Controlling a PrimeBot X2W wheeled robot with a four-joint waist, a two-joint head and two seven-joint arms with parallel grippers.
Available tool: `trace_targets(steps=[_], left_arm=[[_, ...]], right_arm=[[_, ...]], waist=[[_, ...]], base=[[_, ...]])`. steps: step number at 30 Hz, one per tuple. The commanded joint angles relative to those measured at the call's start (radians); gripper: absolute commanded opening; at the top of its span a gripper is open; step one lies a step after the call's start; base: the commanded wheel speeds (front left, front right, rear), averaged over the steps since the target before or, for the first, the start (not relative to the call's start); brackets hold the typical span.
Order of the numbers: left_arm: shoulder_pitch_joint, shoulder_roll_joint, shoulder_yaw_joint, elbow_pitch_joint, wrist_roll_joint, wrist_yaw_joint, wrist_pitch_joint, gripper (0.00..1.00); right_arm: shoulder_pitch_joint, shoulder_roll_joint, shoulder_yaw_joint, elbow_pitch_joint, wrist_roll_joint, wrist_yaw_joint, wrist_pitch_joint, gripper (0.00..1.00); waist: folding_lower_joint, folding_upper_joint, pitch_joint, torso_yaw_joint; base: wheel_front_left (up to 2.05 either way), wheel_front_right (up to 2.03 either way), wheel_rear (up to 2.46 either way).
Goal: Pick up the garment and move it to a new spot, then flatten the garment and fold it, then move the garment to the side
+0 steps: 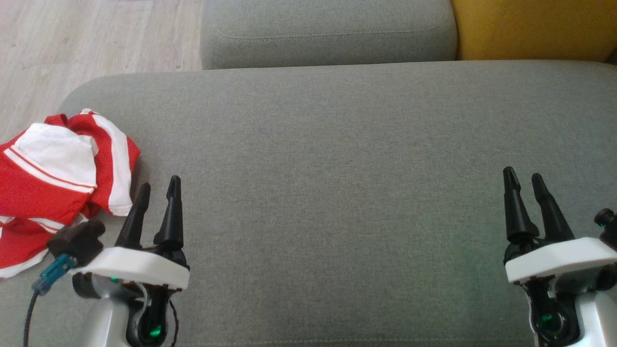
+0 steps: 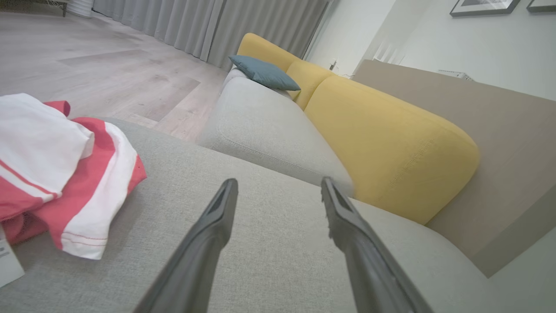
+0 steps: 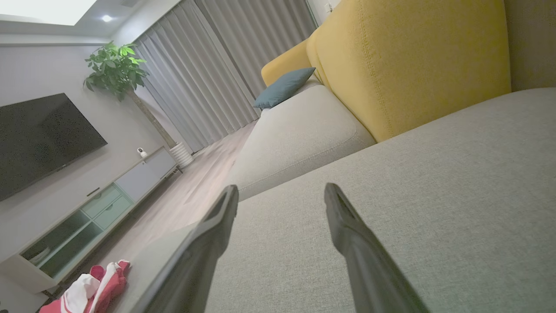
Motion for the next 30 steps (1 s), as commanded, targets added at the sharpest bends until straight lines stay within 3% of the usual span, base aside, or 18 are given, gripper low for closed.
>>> trace_targets(steps=[1,30], left_arm=[[-0.063,0.019,0.013,-0.033,0.033,0.003,-0.015,1.00],[-0.073,0.037,-0.035,0.055,0.364,0.044,-0.100,1.00]], right_arm=[[-0.015,-0.015,0.017,-0.048,-0.032,-0.001,0.001,1.00],[0.029,0.020,0.007,-0.086,-0.367,-0.001,-0.044,1.00]], waist=[[0.0000,-0.0001,0.000,0.000],[0.0000,-0.0001,0.000,0.008]], base=[[0.00,0.00,0.00],[0.00,0.00,0.00]])
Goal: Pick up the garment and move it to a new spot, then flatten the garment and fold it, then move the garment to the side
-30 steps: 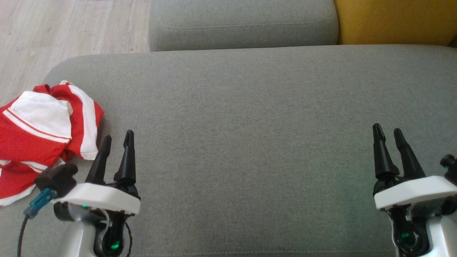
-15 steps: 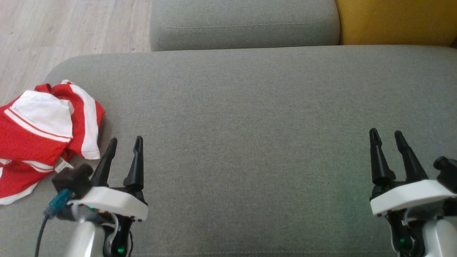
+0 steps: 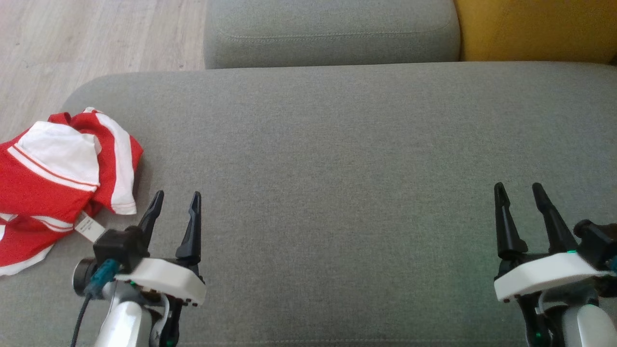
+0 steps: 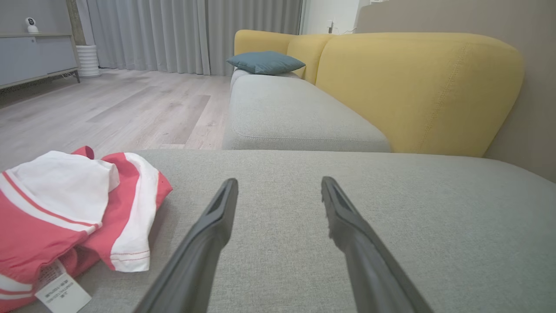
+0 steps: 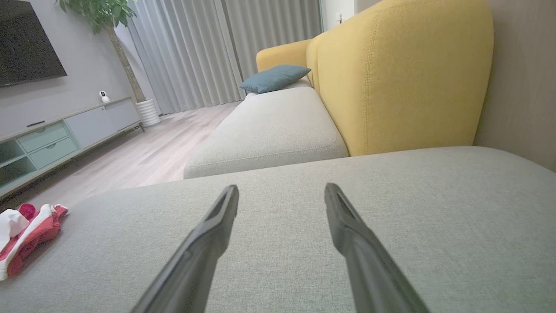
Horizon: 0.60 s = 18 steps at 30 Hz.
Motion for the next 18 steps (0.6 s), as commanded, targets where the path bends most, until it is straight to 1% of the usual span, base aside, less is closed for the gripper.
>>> trace_targets(steps=[1,10,18], left_arm=[[-0.067,0.021,0.025,-0.024,0.038,0.013,-0.018,1.00],[-0.064,0.018,0.016,-0.015,0.115,0.028,-0.042,1.00],[-0.056,0.015,0.023,0.001,0.094,0.032,-0.042,1.00]], right_arm=[[-0.024,-0.008,0.023,-0.051,-0.043,-0.001,-0.017,1.00],[-0.016,-0.004,0.018,-0.071,-0.133,-0.001,-0.025,1.00],[-0.008,-0.002,0.010,-0.064,-0.113,-0.001,-0.030,1.00]], waist=[[0.0000,0.0000,0.001,0.001],[0.0000,0.0000,0.004,0.009],[0.0000,0.0000,0.003,0.007]], base=[[0.00,0.00,0.00],[0.00,0.00,0.00],[0.00,0.00,0.00]])
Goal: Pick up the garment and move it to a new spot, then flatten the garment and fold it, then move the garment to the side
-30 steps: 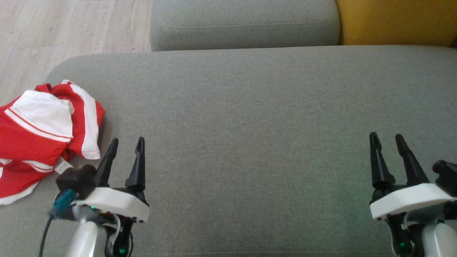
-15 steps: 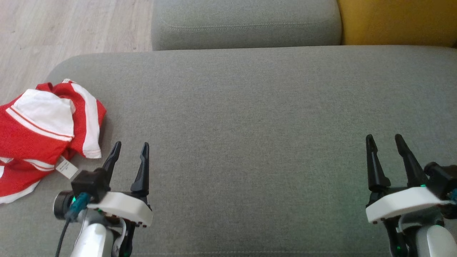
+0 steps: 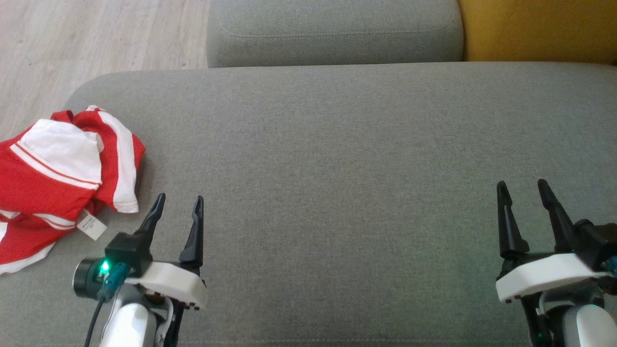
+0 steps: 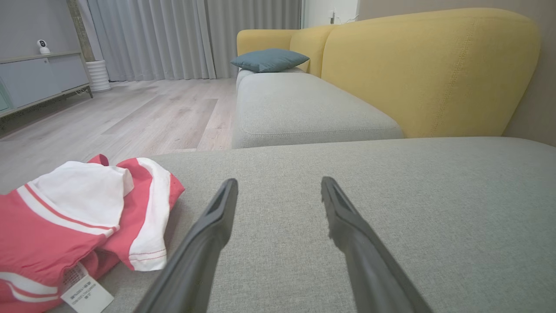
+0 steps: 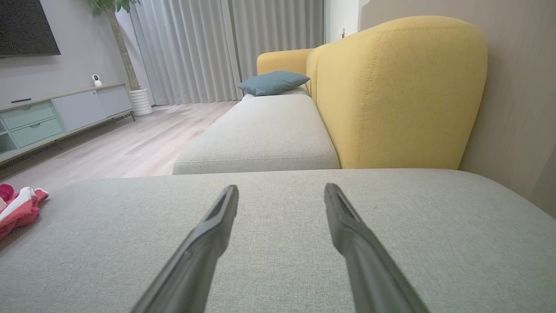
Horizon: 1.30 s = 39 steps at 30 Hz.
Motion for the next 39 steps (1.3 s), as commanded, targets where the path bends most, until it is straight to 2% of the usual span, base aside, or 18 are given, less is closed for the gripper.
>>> trace_targets(steps=[1,12,17,21,31,39], left_arm=[[-0.054,0.015,0.031,-0.027,-0.009,0.004,-0.012,1.00],[-0.052,0.014,0.031,-0.019,-0.021,0.013,-0.012,1.00],[-0.058,0.018,0.029,-0.020,-0.018,0.018,-0.012,1.00],[-0.074,0.025,0.027,-0.019,-0.015,0.020,-0.012,1.00],[-0.109,0.055,0.045,-0.023,-0.020,0.031,-0.012,1.00],[-0.106,0.067,0.067,-0.031,-0.033,0.043,-0.012,1.00]], right_arm=[[-0.012,-0.005,0.020,-0.036,0.008,-0.001,-0.013,1.00],[-0.009,-0.005,0.011,-0.030,0.023,-0.001,-0.019,1.00],[-0.007,-0.005,0.009,-0.032,0.024,-0.001,-0.019,1.00],[-0.006,-0.005,0.023,-0.036,0.025,-0.001,-0.019,1.00],[-0.027,-0.005,0.072,-0.038,0.031,-0.001,-0.018,1.00],[-0.036,-0.005,0.093,-0.040,0.021,-0.001,-0.012,1.00]], waist=[[0.0000,-0.0001,0.000,0.000],[0.0000,-0.0001,-0.002,0.004],[0.0000,-0.0001,-0.002,0.027],[0.0000,-0.0001,0.005,0.072],[0.0000,-0.0001,0.025,0.240],[0.0000,-0.0001,0.031,0.330]], base=[[0.00,0.00,0.00],[0.00,0.00,0.00],[0.00,0.00,0.00],[0.00,0.00,0.00],[0.00,0.00,0.00],[0.00,0.00,0.00]])
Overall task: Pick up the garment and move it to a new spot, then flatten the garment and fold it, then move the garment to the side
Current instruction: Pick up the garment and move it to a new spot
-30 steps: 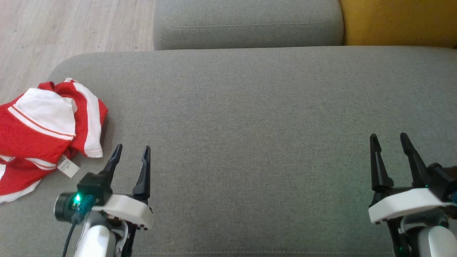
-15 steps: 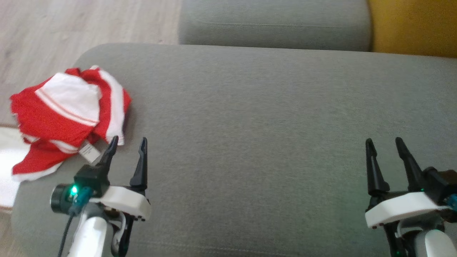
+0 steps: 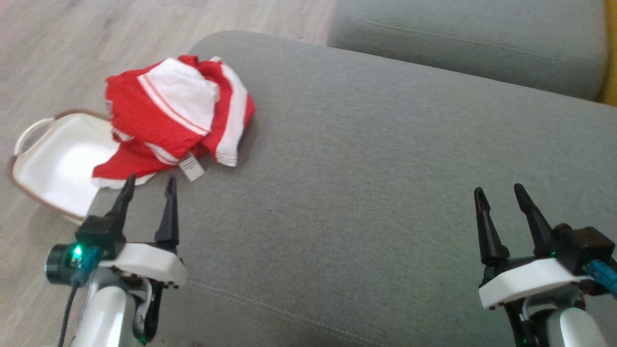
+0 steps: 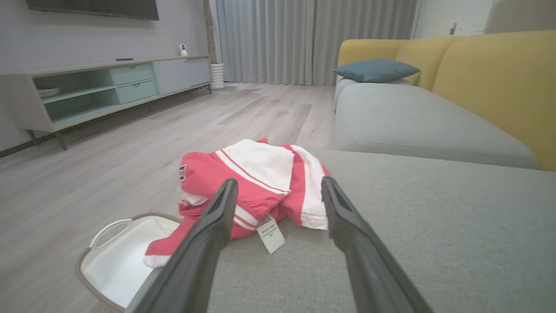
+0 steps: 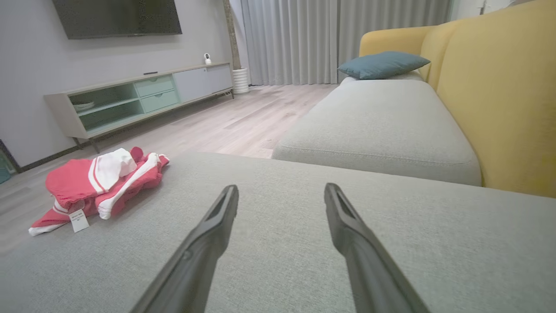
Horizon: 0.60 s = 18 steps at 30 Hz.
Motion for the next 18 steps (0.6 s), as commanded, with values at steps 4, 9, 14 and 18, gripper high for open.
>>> trace_targets(steps=[4,9,14,18], left_arm=[[-0.047,0.027,0.045,-0.040,-0.011,0.009,-0.012,1.00],[-0.048,0.027,0.055,-0.054,-0.017,0.013,-0.012,1.00],[-0.078,0.037,0.056,-0.052,-0.019,0.002,-0.012,1.00],[-0.160,0.055,0.060,-0.014,-0.037,-0.027,-0.005,1.00]], right_arm=[[-0.054,-0.006,0.027,-0.045,-0.001,-0.001,0.001,1.00],[-0.064,-0.006,0.032,-0.053,-0.006,-0.001,0.010,1.00],[-0.085,-0.006,0.034,-0.069,-0.015,-0.001,0.027,1.00],[-0.118,-0.007,0.027,-0.108,-0.045,-0.001,0.061,1.00]], waist=[[0.0000,0.0000,0.011,0.040],[0.0000,0.0000,0.032,0.044],[0.0000,0.0000,0.082,0.027],[0.0000,0.0000,0.169,0.012]], base=[[0.00,0.00,0.00],[0.00,0.00,0.00],[0.00,0.00,0.00],[0.00,0.00,0.00]])
